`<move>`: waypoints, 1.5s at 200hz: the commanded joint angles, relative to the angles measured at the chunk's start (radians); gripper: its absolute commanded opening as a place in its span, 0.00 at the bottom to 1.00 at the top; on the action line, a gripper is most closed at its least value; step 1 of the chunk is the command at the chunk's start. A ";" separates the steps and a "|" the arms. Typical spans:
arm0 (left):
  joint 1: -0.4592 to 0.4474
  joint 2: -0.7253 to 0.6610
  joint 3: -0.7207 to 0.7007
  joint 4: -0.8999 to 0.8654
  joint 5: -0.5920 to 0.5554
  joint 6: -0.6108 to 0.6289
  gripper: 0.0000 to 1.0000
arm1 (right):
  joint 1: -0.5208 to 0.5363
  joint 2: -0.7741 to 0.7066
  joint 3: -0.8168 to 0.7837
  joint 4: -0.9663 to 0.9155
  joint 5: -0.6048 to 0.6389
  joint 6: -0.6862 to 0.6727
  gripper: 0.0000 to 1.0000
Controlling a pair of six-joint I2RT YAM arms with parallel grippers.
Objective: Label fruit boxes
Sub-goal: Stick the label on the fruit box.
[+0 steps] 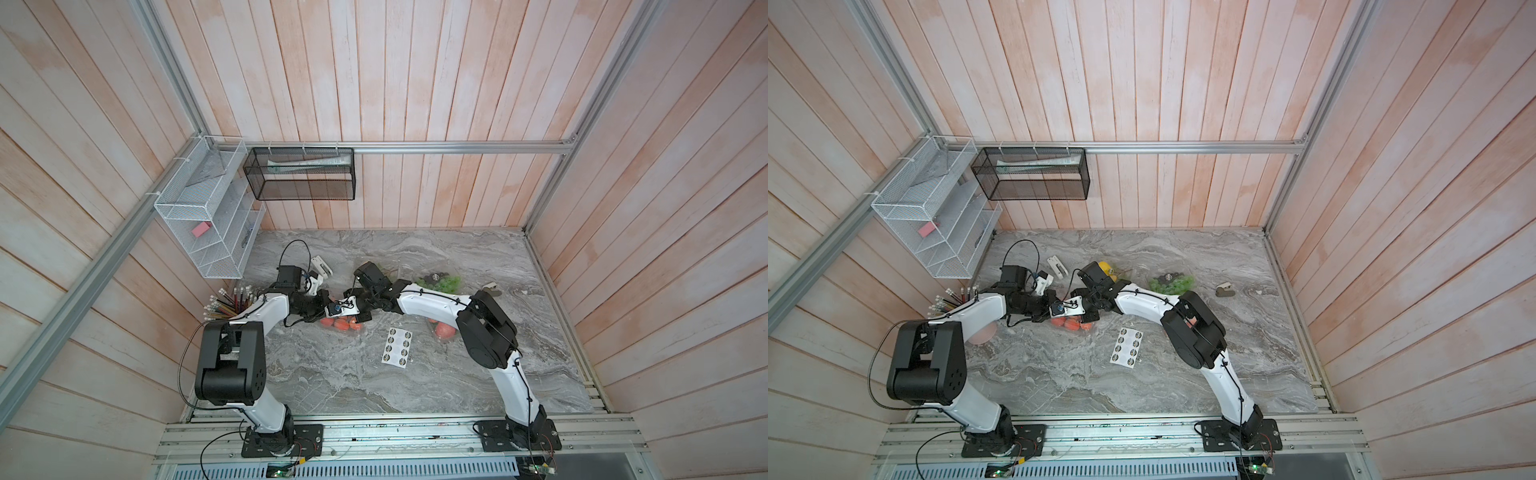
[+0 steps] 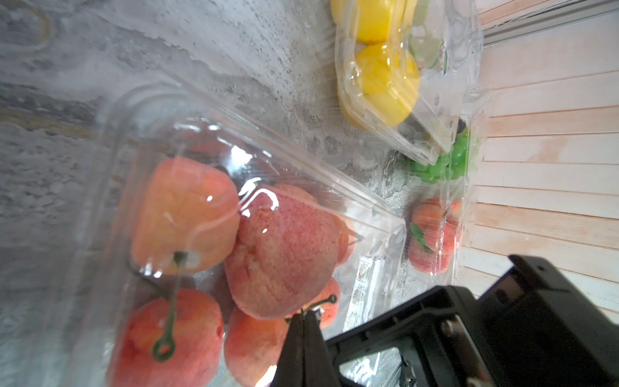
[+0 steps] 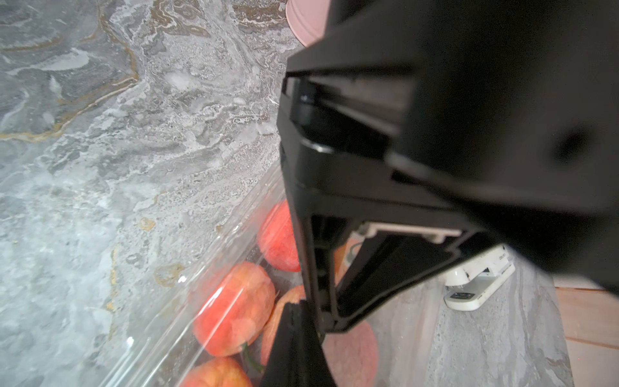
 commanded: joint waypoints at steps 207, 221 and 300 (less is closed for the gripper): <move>-0.044 -0.029 -0.058 -0.016 -0.045 0.009 0.05 | -0.046 -0.439 -0.487 0.221 0.105 0.197 0.00; -0.044 -0.035 -0.065 -0.030 -0.057 0.020 0.05 | -0.050 -0.445 -0.500 0.222 0.110 0.201 0.00; -0.045 -0.176 -0.091 0.001 -0.039 0.002 0.05 | -0.061 -0.446 -0.522 0.265 0.087 0.277 0.00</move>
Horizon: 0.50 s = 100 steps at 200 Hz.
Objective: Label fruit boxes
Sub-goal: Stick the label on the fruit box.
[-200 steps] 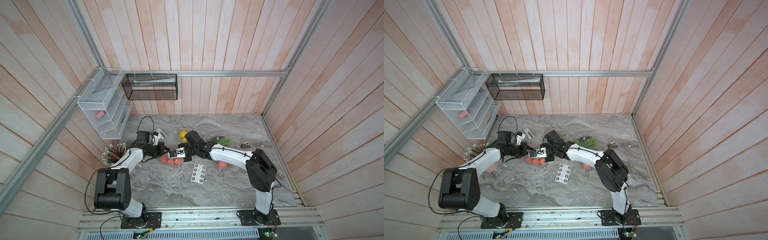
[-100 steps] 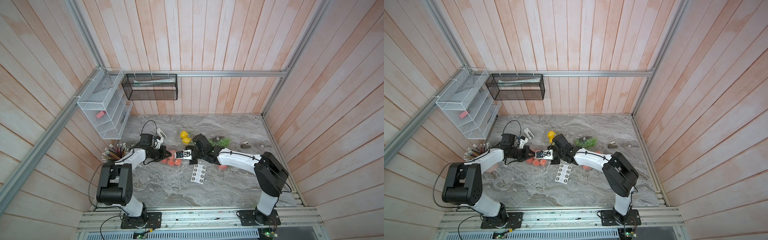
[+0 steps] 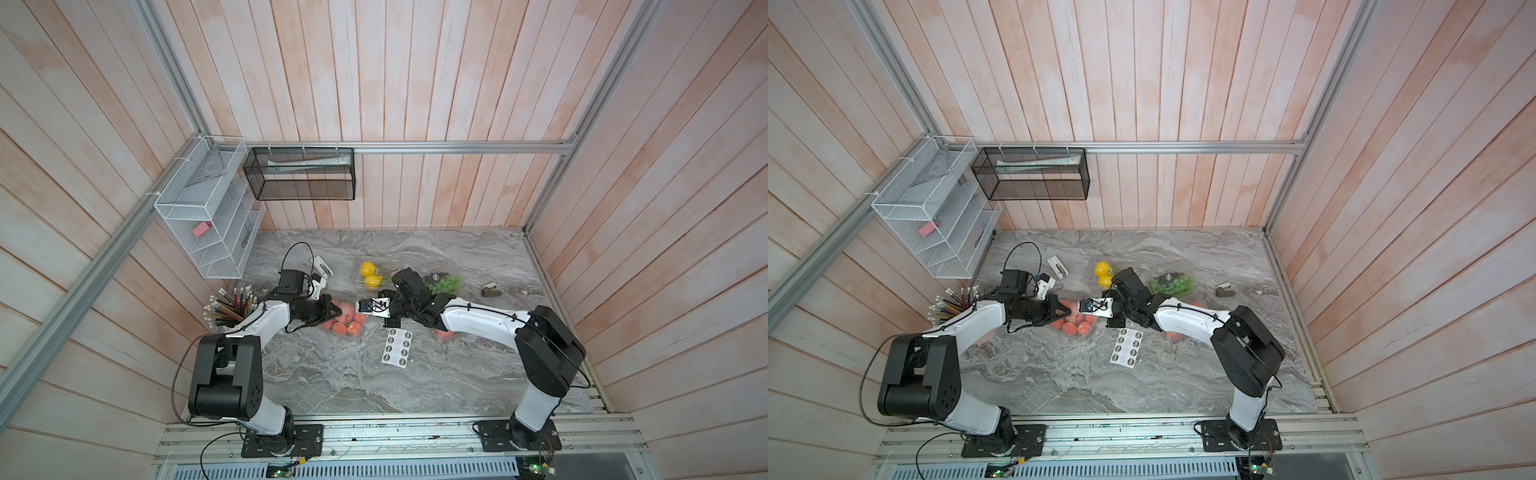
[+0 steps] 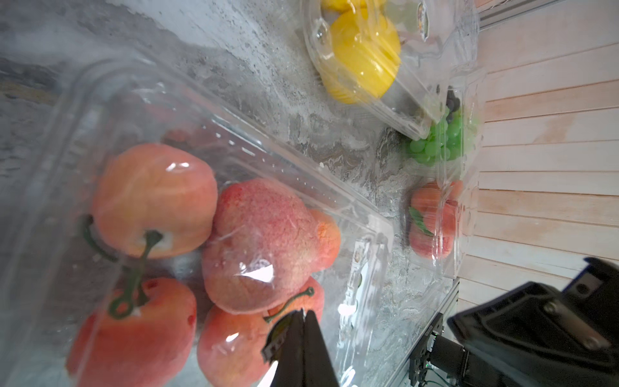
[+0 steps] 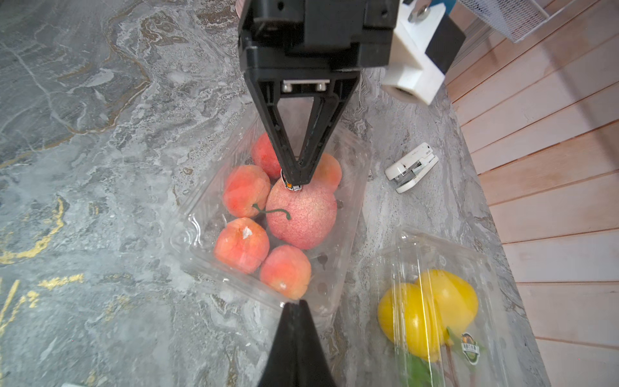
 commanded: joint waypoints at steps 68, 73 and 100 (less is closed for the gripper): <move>-0.006 -0.031 -0.018 -0.042 -0.029 -0.004 0.05 | 0.000 -0.010 -0.011 0.087 -0.058 0.082 0.00; -0.006 -0.029 -0.022 -0.042 -0.032 -0.003 0.05 | 0.000 -0.010 -0.012 0.088 -0.058 0.084 0.00; -0.006 -0.001 -0.047 -0.058 -0.062 0.022 0.05 | 0.000 -0.013 -0.019 0.092 -0.056 0.084 0.00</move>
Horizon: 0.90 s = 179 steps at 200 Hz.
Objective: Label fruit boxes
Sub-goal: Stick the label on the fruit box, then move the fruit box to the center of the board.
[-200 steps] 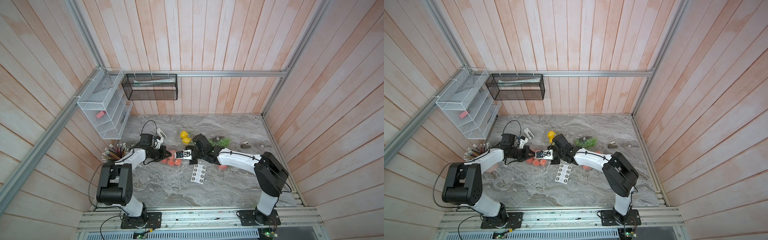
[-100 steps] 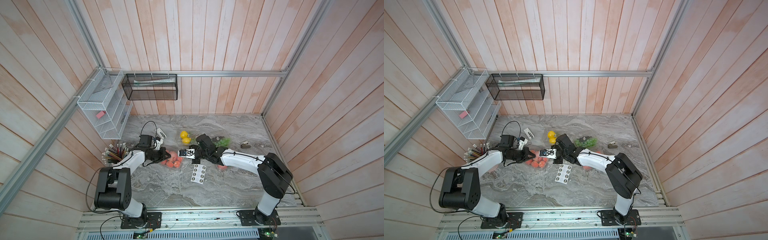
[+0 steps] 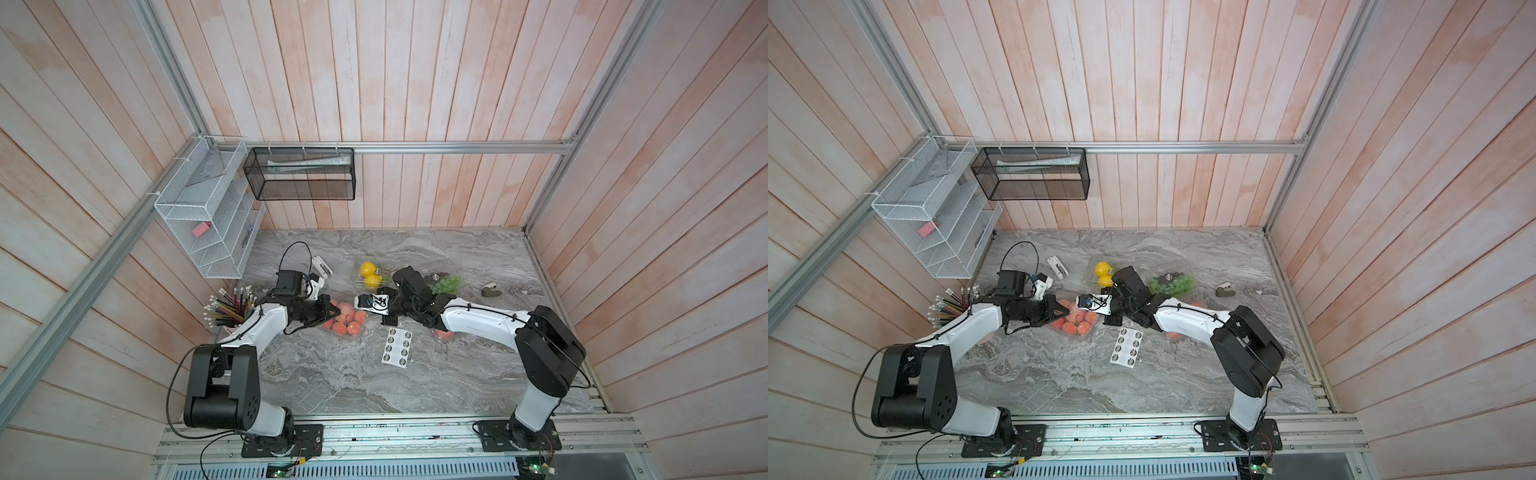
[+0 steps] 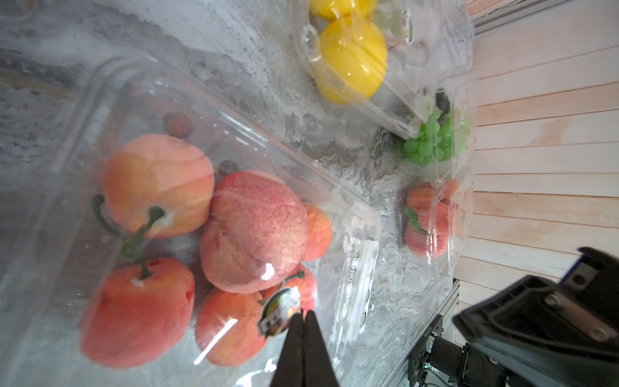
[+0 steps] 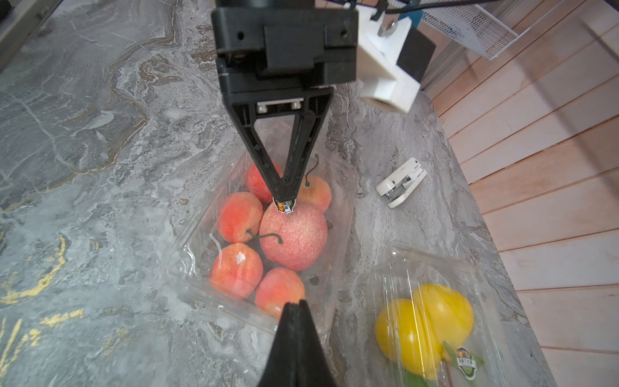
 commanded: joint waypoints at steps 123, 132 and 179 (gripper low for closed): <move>0.048 -0.066 0.145 -0.110 -0.150 -0.013 0.62 | -0.018 -0.123 -0.149 0.188 -0.005 0.174 0.00; 0.063 -0.055 0.156 -0.106 -0.173 -0.024 0.69 | -0.022 -0.145 -0.176 0.221 -0.003 0.210 0.00; 0.082 0.048 0.173 -0.078 -0.264 -0.029 1.00 | -0.043 -0.278 -0.314 0.322 0.031 0.378 0.17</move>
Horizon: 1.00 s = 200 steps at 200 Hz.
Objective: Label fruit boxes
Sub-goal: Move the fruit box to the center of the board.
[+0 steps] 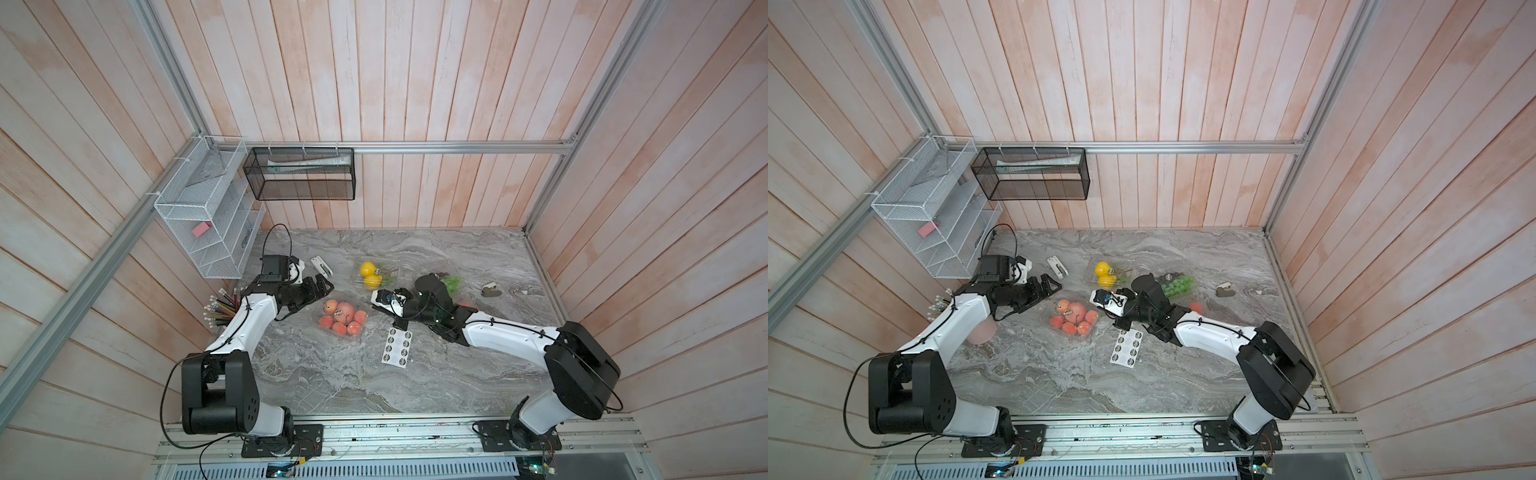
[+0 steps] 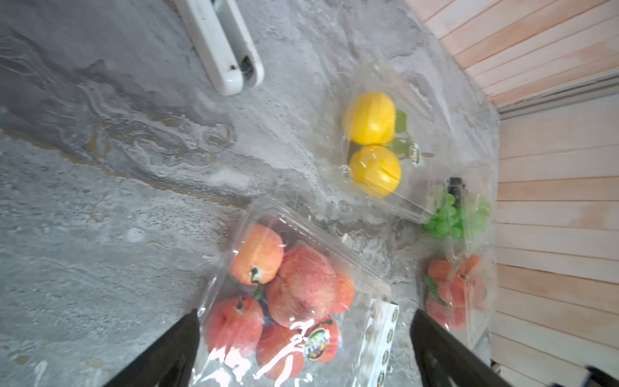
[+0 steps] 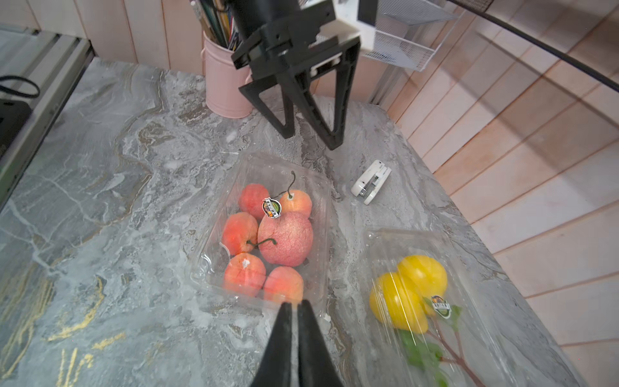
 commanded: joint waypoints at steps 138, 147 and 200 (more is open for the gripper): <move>-0.203 -0.115 -0.168 0.032 0.067 -0.070 1.00 | -0.215 -0.426 -0.331 0.189 -0.022 0.377 0.33; -0.204 -0.139 -0.160 0.027 0.031 -0.075 1.00 | -0.235 -0.453 -0.342 0.177 -0.002 0.388 0.33; -0.158 -0.390 -0.239 0.327 -0.482 0.034 1.00 | -0.512 -0.659 -0.486 0.150 0.219 0.490 0.98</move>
